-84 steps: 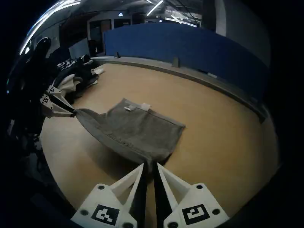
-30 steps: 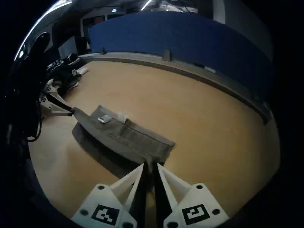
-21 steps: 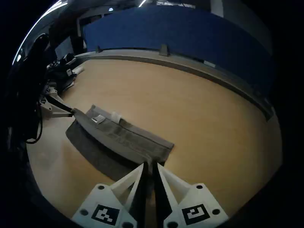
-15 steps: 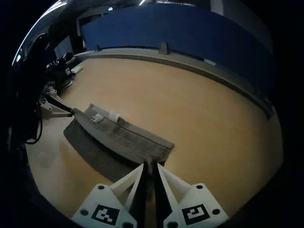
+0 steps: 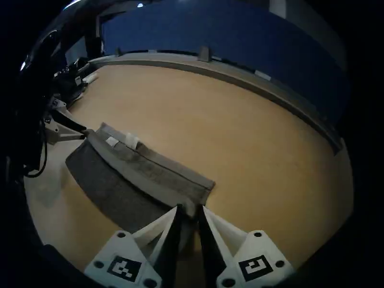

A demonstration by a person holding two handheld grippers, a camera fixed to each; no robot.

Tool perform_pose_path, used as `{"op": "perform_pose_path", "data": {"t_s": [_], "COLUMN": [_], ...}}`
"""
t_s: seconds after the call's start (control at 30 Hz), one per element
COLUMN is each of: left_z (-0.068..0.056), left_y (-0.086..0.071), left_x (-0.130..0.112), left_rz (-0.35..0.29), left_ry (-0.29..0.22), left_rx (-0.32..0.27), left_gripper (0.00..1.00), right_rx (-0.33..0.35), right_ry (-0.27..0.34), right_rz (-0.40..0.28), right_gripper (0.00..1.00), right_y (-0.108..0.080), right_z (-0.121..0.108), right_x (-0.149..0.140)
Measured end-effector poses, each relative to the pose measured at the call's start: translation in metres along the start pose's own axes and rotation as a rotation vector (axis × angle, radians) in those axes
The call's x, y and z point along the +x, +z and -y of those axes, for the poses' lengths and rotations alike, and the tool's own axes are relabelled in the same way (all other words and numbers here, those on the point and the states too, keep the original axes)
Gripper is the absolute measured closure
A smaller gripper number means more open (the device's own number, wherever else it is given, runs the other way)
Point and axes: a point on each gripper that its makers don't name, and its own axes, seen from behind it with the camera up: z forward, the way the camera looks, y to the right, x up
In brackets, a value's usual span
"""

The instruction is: Fold towel

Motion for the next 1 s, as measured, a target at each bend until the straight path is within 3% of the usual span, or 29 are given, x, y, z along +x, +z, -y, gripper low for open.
{"op": "perform_pose_path", "data": {"t_s": [0.2,0.4,0.67,0.73,0.8,0.87,1.0], "left_z": [0.008,0.015,0.026,0.028,0.03,0.031,0.033], "left_y": [0.002,0.002,0.002,0.0,-0.002,-0.004,-0.008], "left_x": [0.0,0.003,0.006,0.008,0.01,0.01,0.011], "left_rz": [-0.003,-0.02,-0.032,-0.04,-0.048,-0.054,-0.065], "left_ry": [-0.003,-0.012,-0.021,-0.028,-0.036,-0.045,-0.061], "left_rx": [0.026,0.046,0.081,0.086,0.086,0.082,0.079], "left_gripper": [0.7,0.54,0.42,0.37,0.24,0.12,0.08], "right_rx": [-0.032,-0.058,-0.086,-0.088,-0.086,-0.085,-0.084], "right_ry": [-0.002,-0.01,-0.011,-0.009,-0.009,-0.012,-0.017], "right_rz": [-0.001,-0.008,-0.022,-0.029,-0.036,-0.043,-0.05], "right_gripper": [0.62,0.34,0.21,0.12,0.02,0.0,0.0], "right_y": [0.004,0.006,0.009,0.008,0.007,0.005,0.002], "right_z": [-0.007,-0.014,-0.02,-0.02,-0.019,-0.019,-0.018], "right_x": [0.001,0.003,0.006,0.009,0.011,0.013,0.015]}}
